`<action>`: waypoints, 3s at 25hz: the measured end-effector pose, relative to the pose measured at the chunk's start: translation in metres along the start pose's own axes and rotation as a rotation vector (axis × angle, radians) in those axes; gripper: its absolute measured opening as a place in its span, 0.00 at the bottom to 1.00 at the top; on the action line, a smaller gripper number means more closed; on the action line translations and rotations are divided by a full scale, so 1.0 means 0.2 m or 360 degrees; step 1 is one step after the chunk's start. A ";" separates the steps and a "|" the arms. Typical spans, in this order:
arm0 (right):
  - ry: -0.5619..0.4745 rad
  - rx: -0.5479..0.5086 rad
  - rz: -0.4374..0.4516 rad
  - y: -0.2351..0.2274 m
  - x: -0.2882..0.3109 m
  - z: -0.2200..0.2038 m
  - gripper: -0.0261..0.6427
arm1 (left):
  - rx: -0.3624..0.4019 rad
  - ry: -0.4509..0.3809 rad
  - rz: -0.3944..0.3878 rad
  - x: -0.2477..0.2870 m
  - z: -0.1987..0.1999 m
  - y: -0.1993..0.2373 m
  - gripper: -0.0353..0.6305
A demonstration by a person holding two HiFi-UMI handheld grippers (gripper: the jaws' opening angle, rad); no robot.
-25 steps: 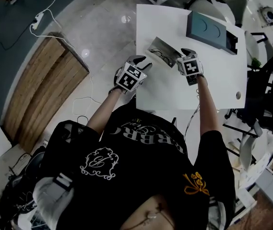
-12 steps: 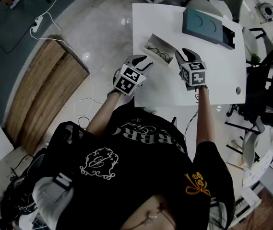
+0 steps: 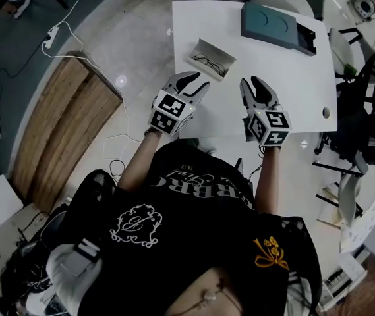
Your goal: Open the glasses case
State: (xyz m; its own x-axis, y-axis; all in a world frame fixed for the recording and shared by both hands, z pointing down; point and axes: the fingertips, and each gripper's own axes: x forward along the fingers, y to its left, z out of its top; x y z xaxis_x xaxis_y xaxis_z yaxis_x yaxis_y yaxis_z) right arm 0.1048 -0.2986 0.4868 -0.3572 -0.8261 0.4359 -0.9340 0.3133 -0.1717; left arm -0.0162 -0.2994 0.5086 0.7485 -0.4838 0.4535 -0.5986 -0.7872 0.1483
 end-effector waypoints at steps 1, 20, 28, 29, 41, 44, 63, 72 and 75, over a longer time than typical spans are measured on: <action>-0.0029 0.0027 0.0006 0.01 -0.05 0.00 0.25 | -0.0002 -0.0012 0.0001 -0.01 0.01 -0.03 0.27; -0.0166 0.0052 0.0261 0.20 -0.83 -0.18 0.20 | -0.0128 -0.0150 0.0024 -0.28 -0.03 -0.82 0.27; -0.0214 0.0078 0.0388 0.29 -1.05 -0.22 0.16 | -0.0143 -0.0153 0.0107 -0.42 -0.07 -1.00 0.22; -0.0216 0.0076 0.0402 0.30 -1.08 -0.22 0.16 | -0.0141 -0.0158 0.0119 -0.44 -0.07 -1.02 0.20; -0.0238 0.0063 0.0497 0.43 -1.26 -0.27 0.06 | -0.0160 -0.0242 0.0195 -0.63 -0.09 -1.22 0.11; -0.0247 0.0057 0.0503 0.44 -1.30 -0.28 0.06 | -0.0179 -0.0268 0.0189 -0.66 -0.08 -1.25 0.10; -0.0276 0.0031 0.0518 0.56 -1.46 -0.37 0.05 | -0.0152 -0.0315 0.0051 -0.78 -0.13 -1.44 0.09; -0.0259 -0.0020 0.0499 0.57 -1.47 -0.40 0.05 | -0.0112 -0.0295 0.0033 -0.80 -0.17 -1.45 0.09; -0.0257 -0.0046 0.0488 0.56 -1.48 -0.41 0.05 | -0.0109 -0.0287 0.0035 -0.80 -0.19 -1.47 0.09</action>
State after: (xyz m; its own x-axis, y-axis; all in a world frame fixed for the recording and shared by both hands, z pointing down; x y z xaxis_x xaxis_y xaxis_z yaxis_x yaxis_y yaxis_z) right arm 0.1049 0.0198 0.4102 -0.6178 -0.7543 0.2221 -0.7841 0.5695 -0.2468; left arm 0.0289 0.0229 0.4255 0.7703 -0.5662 0.2933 -0.6289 -0.7506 0.2026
